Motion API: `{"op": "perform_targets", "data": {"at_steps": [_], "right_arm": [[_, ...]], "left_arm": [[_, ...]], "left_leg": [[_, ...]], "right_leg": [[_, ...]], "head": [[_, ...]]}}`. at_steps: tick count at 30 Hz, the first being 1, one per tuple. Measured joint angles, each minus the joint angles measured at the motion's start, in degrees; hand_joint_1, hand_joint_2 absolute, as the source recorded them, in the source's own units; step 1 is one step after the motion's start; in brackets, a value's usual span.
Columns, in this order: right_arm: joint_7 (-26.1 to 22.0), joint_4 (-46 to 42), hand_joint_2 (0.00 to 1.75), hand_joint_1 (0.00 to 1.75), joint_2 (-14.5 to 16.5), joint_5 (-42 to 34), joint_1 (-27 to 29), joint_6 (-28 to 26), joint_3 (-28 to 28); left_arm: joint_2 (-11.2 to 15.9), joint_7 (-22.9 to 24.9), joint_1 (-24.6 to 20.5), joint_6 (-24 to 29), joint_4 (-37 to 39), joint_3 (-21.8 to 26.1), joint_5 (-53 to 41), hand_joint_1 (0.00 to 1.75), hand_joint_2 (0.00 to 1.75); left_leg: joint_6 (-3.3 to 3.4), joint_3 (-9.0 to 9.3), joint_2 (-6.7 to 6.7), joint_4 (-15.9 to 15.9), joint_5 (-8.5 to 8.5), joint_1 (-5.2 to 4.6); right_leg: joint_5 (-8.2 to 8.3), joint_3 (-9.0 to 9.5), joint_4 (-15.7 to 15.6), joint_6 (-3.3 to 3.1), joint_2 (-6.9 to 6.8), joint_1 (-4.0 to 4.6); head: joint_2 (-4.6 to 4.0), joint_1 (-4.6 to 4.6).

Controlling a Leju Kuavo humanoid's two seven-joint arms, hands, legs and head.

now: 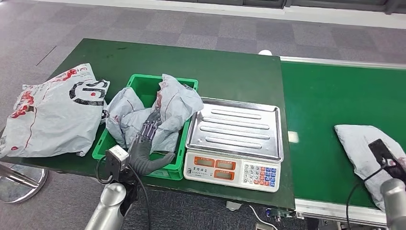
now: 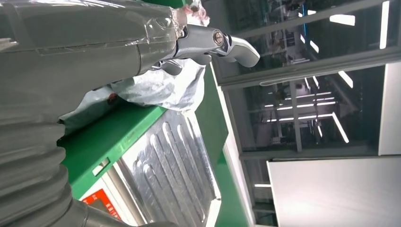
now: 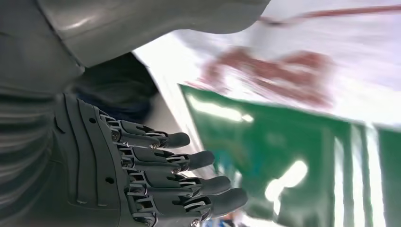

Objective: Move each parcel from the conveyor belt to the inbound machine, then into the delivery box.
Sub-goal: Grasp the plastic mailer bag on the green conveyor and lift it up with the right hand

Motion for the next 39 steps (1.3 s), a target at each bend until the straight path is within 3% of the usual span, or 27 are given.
{"op": "perform_targets", "data": {"at_steps": [14,22,23,26,27,34,39], "right_arm": [[5.13,9.91,1.75,0.00,-4.78,1.53,1.29,11.38,-3.14],[5.21,11.78,1.75,0.00,-5.65,2.21,1.70,13.19,-3.62],[5.24,11.89,1.75,0.17,-5.67,2.28,1.70,13.28,-3.62],[4.96,12.23,1.75,1.48,-5.67,2.74,1.69,14.38,-3.62],[4.51,12.32,1.75,1.75,-5.63,2.95,1.68,14.74,-3.62],[-2.88,11.25,1.75,1.75,-2.68,3.98,0.87,10.72,-3.59],[-4.88,8.89,1.75,1.75,0.40,3.53,0.53,9.75,-3.40]], "left_arm": [[0.30,-0.35,-1.94,0.63,2.77,0.00,-0.64,0.00,1.75],[0.46,-0.41,-2.39,0.66,3.50,0.00,-0.64,0.00,1.75],[0.46,-0.42,-2.42,0.66,3.56,0.00,-0.65,0.00,1.75],[0.46,-0.41,-2.49,0.72,3.86,0.00,-0.82,0.00,1.75],[0.46,-0.41,-2.52,0.79,3.99,0.00,-0.90,0.00,1.75],[0.46,-0.64,-2.19,1.62,4.03,0.04,-1.06,0.00,1.75],[0.46,-0.67,-1.70,1.79,3.69,0.26,-1.10,0.00,1.75]], "left_leg": [[0.02,0.04,0.07,0.00,-0.01,-0.01],[0.04,0.04,0.09,0.01,-0.02,-0.02],[0.04,0.05,0.09,0.00,-0.02,-0.01],[0.04,0.04,0.08,0.00,-0.02,-0.01],[0.04,0.04,0.08,0.00,-0.02,-0.01],[0.03,0.04,0.08,-0.03,-0.02,-0.01],[0.05,0.04,-0.01,-0.03,0.02,0.00]], "right_leg": [[0.00,0.02,0.00,0.00,0.10,-0.01],[0.00,0.02,0.00,0.00,0.13,-0.01],[0.00,0.02,0.00,0.00,0.13,-0.01],[0.01,0.04,0.00,0.00,0.13,-0.01],[0.01,0.05,0.00,0.00,0.13,-0.01],[0.00,0.12,0.02,0.00,0.12,0.00],[0.00,0.15,0.02,0.00,-0.06,0.00]], "head": [[0.00,-0.02],[-0.01,-0.02],[-0.01,-0.02],[0.00,-0.02],[0.00,-0.02],[-0.01,-0.02],[-0.01,-0.02]]}}
